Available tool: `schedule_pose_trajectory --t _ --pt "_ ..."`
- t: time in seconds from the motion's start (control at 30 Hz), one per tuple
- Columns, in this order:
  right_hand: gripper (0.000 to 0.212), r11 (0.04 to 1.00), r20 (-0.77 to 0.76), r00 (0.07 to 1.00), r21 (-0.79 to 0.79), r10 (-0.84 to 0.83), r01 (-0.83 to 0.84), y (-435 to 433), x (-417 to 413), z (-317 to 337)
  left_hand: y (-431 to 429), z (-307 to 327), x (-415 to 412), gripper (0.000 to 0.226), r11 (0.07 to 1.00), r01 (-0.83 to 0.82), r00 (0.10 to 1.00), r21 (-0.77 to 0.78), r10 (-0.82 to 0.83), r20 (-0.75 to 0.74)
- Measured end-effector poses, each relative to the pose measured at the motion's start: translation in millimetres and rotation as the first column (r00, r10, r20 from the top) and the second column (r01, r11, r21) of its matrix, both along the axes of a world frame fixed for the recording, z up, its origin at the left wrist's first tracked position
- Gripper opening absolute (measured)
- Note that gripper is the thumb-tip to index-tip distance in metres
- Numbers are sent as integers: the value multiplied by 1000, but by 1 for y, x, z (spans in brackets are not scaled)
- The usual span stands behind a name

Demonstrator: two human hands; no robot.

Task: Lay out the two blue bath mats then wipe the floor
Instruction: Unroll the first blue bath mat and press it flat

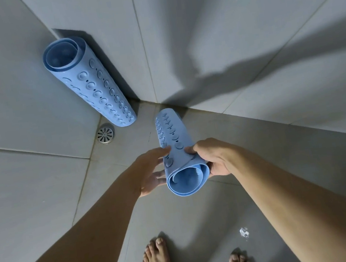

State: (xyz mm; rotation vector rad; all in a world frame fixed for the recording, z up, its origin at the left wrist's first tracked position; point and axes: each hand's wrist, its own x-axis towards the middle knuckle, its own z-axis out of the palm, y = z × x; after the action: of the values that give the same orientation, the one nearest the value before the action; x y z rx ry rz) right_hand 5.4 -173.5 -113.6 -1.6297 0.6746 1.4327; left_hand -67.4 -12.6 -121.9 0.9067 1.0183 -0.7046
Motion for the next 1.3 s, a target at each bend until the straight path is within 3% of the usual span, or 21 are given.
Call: schedule_pose_trajectory --t 0.27,0.4,0.5,0.63,0.87,1.03,1.3 --pt "24 992 -15 999 115 -48 50 -47 -23 9 -40 8 -26 30 998 -31 998 47 34 -55" --pt "28 985 -20 997 153 -73 75 -86 -43 20 -70 21 -40 37 999 -33 999 36 33 -16" --pt "29 989 23 1000 148 -15 11 -116 -59 30 -93 28 -53 47 997 55 998 49 -57 36" --pt "31 985 60 996 162 -67 56 -149 -85 39 -121 34 -67 58 984 159 983 82 -166 77" --pt "32 981 160 976 150 -147 124 -210 -142 45 -172 28 -92 52 912 393 893 119 -409 187" --pt "46 981 221 962 144 -161 131 -244 -169 -8 -210 -12 -105 59 886 422 862 191 -458 217" --pt "56 993 390 918 109 -76 36 -283 -191 -134 -260 -136 -127 61 877 390 846 281 -462 265"
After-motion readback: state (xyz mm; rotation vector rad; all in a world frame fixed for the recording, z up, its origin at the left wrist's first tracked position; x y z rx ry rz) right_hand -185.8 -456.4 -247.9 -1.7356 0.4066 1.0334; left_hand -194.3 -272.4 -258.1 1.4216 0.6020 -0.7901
